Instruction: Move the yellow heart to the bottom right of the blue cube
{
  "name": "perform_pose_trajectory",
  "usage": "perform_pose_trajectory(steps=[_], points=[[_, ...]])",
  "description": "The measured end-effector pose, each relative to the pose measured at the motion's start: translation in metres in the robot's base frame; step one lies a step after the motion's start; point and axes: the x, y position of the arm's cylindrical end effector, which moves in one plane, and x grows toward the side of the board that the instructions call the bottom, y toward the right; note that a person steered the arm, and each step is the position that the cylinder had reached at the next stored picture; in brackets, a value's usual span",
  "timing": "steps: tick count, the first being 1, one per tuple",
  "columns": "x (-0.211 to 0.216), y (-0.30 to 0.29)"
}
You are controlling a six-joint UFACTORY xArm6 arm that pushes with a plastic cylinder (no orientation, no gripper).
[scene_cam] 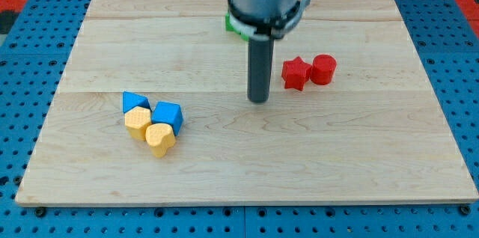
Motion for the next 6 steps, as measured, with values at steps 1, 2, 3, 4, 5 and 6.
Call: perform_pose_trajectory(steps=[1,2,3,4,5,6], points=[[0.085,0.027],[0.134,-0.041],[0.105,-0.098],[0.091,-0.189],[0.062,-0.160],[0.053,-0.138]])
